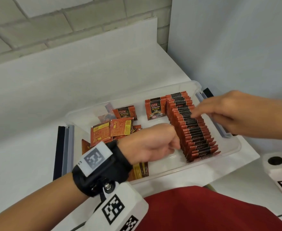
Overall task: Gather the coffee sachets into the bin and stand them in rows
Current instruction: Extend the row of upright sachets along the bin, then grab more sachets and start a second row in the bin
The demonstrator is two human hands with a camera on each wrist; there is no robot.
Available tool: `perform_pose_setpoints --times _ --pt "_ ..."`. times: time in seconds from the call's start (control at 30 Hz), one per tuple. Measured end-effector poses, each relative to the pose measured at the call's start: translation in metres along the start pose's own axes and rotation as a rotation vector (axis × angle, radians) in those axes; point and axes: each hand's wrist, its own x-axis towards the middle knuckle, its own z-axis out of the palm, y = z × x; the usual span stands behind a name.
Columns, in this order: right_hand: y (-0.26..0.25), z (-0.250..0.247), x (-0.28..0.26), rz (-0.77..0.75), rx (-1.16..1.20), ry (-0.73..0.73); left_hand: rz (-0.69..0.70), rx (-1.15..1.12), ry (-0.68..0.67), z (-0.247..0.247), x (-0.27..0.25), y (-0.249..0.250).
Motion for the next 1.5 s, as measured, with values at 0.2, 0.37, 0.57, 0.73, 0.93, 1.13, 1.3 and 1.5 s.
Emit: perform_pose_setpoints --times 0.2,0.37,0.57,0.73,0.93,1.13,1.3,1.5 --pt "-0.019 0.01 0.017 0.187 -0.217 -0.306 0.046 -0.027 0.008 0.009 0.007 0.0" --pt "-0.02 0.016 0.027 0.27 -0.302 -0.448 0.069 0.028 0.123 0.001 0.013 0.002" --pt "-0.026 0.024 0.034 0.306 -0.327 -0.487 0.069 -0.072 0.124 0.002 0.022 0.006" --pt "-0.022 0.017 0.036 0.292 -0.199 -0.418 0.079 -0.04 0.112 -0.007 0.019 0.007" --pt "-0.035 -0.018 0.055 0.185 0.031 -0.207 0.123 0.153 0.14 -0.054 -0.026 0.023" --pt "-0.067 0.012 0.085 0.115 0.352 -0.528 0.161 0.799 0.242 -0.099 -0.079 0.035" --pt "-0.082 0.042 0.1 0.205 0.481 -0.669 -0.028 1.364 0.266 -0.117 -0.092 0.027" --pt "-0.091 0.058 0.109 0.27 0.599 -0.742 -0.106 1.348 0.212 -0.13 -0.081 0.01"
